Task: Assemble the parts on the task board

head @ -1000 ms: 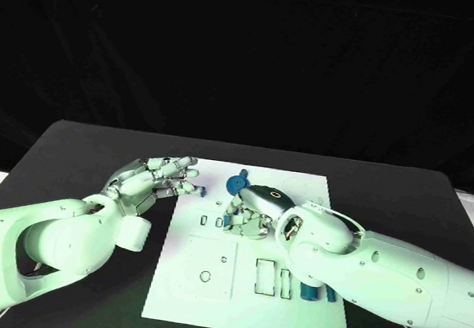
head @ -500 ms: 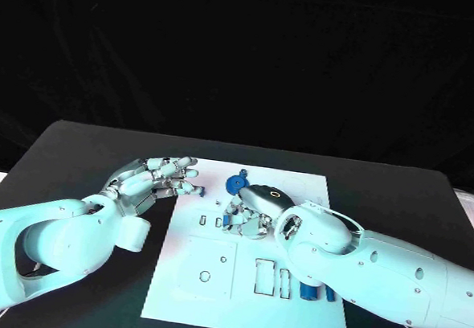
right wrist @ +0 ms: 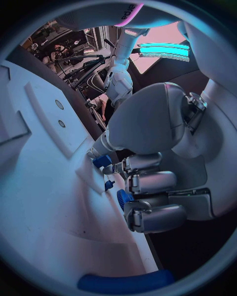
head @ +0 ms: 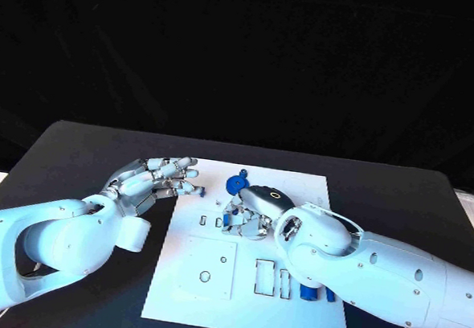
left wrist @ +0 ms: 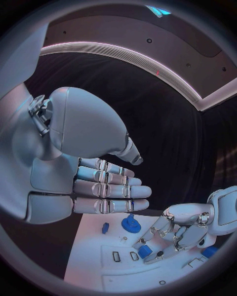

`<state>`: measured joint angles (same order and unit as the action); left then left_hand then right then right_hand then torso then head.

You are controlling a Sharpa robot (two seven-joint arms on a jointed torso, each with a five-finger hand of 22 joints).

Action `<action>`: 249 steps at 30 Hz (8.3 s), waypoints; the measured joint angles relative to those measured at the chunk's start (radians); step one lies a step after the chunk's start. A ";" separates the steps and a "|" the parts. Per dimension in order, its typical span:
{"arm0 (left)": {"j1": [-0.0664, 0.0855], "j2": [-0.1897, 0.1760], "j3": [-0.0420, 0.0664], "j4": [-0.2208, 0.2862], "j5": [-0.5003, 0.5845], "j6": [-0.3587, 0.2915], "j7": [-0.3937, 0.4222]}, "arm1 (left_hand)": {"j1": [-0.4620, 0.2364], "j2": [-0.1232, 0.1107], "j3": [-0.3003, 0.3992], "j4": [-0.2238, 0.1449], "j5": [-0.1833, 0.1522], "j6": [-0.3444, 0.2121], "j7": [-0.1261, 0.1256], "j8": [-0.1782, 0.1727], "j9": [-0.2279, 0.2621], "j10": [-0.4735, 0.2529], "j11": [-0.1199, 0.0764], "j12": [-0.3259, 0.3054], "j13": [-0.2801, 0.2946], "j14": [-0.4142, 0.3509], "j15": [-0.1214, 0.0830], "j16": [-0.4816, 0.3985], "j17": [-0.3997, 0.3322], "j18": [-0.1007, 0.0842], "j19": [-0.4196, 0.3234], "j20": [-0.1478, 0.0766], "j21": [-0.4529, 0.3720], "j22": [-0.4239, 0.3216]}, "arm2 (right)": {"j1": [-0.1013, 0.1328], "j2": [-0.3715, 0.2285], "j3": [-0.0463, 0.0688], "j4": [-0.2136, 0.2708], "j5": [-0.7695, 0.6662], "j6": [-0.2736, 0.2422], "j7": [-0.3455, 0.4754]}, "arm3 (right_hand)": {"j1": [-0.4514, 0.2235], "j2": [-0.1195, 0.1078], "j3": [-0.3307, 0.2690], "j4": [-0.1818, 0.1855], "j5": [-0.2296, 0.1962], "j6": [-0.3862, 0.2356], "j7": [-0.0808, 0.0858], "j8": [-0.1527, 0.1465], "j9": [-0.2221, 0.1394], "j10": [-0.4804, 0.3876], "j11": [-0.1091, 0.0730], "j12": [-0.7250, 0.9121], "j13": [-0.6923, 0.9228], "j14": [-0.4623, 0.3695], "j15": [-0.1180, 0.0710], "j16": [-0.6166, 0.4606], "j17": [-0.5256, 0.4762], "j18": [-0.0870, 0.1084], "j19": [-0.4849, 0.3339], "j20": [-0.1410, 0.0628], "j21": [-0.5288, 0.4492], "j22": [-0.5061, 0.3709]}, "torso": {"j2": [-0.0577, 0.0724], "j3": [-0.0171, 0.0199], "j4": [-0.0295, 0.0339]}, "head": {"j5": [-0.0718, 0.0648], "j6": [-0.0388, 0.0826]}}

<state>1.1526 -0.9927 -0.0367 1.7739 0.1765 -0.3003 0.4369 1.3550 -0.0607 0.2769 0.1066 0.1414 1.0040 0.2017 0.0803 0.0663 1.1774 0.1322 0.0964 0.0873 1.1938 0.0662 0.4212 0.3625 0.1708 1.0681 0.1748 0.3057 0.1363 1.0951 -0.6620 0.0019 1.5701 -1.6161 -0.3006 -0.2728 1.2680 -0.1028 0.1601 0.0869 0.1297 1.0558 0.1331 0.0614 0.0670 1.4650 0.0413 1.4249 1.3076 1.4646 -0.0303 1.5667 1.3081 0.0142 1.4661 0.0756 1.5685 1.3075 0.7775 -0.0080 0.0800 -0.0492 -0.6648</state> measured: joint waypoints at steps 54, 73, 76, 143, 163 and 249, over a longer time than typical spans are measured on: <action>0.134 0.284 0.000 -0.298 -0.981 0.219 -0.989 | -0.216 0.053 -0.356 0.184 -0.019 -0.024 -0.166 0.542 0.446 0.231 -0.167 1.197 1.165 0.272 -0.150 1.147 0.945 -0.109 0.399 -0.149 1.161 1.172 | 0.147 -0.401 0.019 0.148 0.667 -0.274 0.419 | 0.017 -0.005 -0.104 0.045 0.064 -0.033 0.005 0.000 0.002 -0.001 0.007 -0.026 0.000 0.000 0.007 -0.006 -0.001 0.000 0.000 0.007 -0.005 0.000 | -0.058 0.0140 -0.0170 | 0.026 -0.027; 0.156 0.430 -0.009 -0.421 -1.127 0.365 -1.086 | -0.225 0.070 -0.389 0.181 -0.036 -0.047 -0.172 0.569 0.508 0.240 -0.168 1.216 1.187 0.275 -0.154 1.147 0.945 -0.124 0.398 -0.148 1.188 1.172 | 0.149 -0.399 0.019 0.121 0.685 -0.257 0.386 | 0.021 -0.001 -0.106 0.048 0.070 -0.033 0.005 0.000 0.003 -0.001 0.006 -0.030 0.001 0.000 0.007 -0.012 -0.001 0.000 0.000 0.007 -0.005 0.000 | -0.058 0.0146 -0.0176 | 0.029 -0.036; 0.156 0.444 -0.012 -0.435 -1.132 0.381 -1.090 | -0.225 0.070 -0.393 0.183 -0.036 -0.047 -0.172 0.569 0.510 0.240 -0.168 1.216 1.188 0.275 -0.154 1.147 0.945 -0.124 0.398 -0.148 1.188 1.172 | 0.149 -0.397 0.019 0.118 0.685 -0.256 0.382 | 0.021 -0.001 -0.106 0.048 0.070 -0.033 0.005 0.000 0.003 -0.001 0.006 -0.030 0.001 0.000 0.007 -0.012 -0.001 0.000 0.000 0.007 -0.005 0.000 | -0.058 0.0145 -0.0176 | 0.029 -0.038; 0.157 0.509 -0.020 -0.479 -1.135 0.475 -1.103 | 0.017 -0.014 0.097 0.246 0.052 -0.113 -0.162 0.548 0.639 0.241 -0.181 1.202 1.181 0.270 -0.166 1.147 0.945 -0.124 0.398 -0.163 1.192 1.171 | 0.148 -0.375 0.017 0.092 0.685 -0.228 0.369 | 0.021 -0.001 -0.112 0.048 0.078 -0.033 0.005 0.000 0.002 -0.001 0.006 -0.033 0.000 0.000 0.007 -0.012 -0.001 0.000 0.000 0.007 -0.008 0.000 | -0.058 0.0146 -0.0174 | 0.028 -0.059; 0.140 0.421 -0.019 -0.363 -1.106 0.320 -1.090 | -0.103 -0.085 0.271 0.195 0.052 -0.113 -0.161 0.572 0.690 0.243 -0.175 1.213 1.194 0.272 -0.164 1.146 0.945 -0.124 0.398 -0.163 1.197 1.171 | 0.147 -0.374 0.015 0.087 0.686 -0.217 0.368 | 0.021 -0.001 -0.117 0.048 0.078 -0.033 0.005 0.000 0.002 -0.001 0.006 -0.037 0.000 0.000 0.007 -0.012 -0.001 0.000 0.000 0.007 -0.012 0.000 | -0.061 0.0164 -0.0103 | 0.031 -0.055; 0.114 0.465 -0.013 -0.415 -1.284 0.420 -1.095 | -0.198 -0.050 0.330 0.114 -0.027 -0.102 -0.163 0.591 0.715 0.250 -0.175 1.213 1.192 0.272 -0.164 1.147 0.945 -0.139 0.398 -0.163 1.208 1.171 | 0.145 -0.377 0.014 0.092 0.696 -0.195 0.368 | 0.021 -0.001 -0.124 0.055 0.077 -0.033 0.005 0.000 0.002 -0.001 0.006 -0.037 0.000 0.000 0.007 -0.015 -0.001 0.000 0.000 0.007 -0.012 0.000 | -0.060 0.0176 -0.0102 | 0.042 -0.078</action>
<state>1.2668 -0.5276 -0.0495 1.3592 -1.1073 0.1195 -0.6585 1.1572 -0.1107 0.6069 0.2202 0.1144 0.9023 0.0388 0.6714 0.7816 1.4277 -0.0429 1.3092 1.2791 1.4655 -0.0981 1.5677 1.3073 0.0316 1.4665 0.0121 1.5141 1.3075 1.2404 -1.0386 0.0160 1.6618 -0.9199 -0.4959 0.0947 1.2886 -0.1042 0.0359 0.1420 0.2071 1.0228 0.1381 0.0615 0.0689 1.4644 0.0477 1.3878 1.3078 1.4648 -0.0231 1.5512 1.3073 0.0142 1.4660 0.0826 1.5568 1.3073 0.7174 0.0097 0.0698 -0.0073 -0.7424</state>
